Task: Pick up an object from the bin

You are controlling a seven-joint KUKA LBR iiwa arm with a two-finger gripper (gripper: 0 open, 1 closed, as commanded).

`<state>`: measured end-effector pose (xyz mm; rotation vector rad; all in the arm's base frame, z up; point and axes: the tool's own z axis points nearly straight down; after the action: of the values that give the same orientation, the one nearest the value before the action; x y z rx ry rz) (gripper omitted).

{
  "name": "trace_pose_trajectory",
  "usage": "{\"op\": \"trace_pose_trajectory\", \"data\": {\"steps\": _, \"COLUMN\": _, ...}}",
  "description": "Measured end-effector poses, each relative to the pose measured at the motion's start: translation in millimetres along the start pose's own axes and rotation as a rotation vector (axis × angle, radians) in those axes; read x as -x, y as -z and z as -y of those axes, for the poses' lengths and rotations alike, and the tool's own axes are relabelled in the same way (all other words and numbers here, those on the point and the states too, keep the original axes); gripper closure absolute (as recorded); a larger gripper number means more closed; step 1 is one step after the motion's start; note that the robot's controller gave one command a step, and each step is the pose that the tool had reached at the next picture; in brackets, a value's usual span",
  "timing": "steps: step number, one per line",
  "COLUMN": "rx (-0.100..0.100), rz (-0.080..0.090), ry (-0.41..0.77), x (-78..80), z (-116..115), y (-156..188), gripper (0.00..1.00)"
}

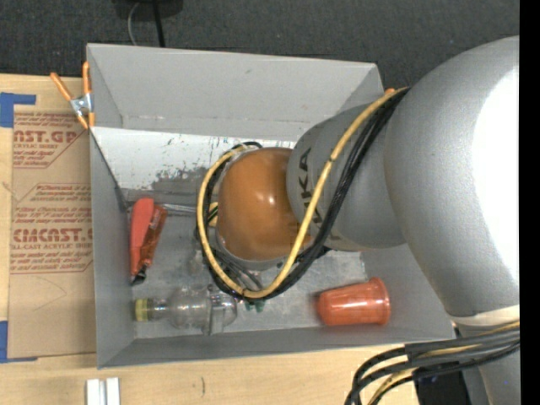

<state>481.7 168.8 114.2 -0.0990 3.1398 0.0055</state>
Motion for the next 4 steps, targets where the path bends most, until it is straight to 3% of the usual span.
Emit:
{"op": "trace_pose_trajectory", "data": {"steps": 1, "rx": 0.0, "rz": 0.002, "ry": 0.236, "x": 2.5, "z": -36, "y": -39, "gripper": 0.0}}
{"op": "trace_pose_trajectory", "data": {"steps": 2, "rx": 0.0, "rz": -0.001, "ry": 0.362, "x": 0.2, "z": -17, "y": -45, "gripper": 1.0}}
{"op": "trace_pose_trajectory", "data": {"steps": 4, "rx": 0.001, "rz": -0.001, "ry": 0.362, "x": 0.1, "z": -18, "y": -45, "gripper": 1.0}}
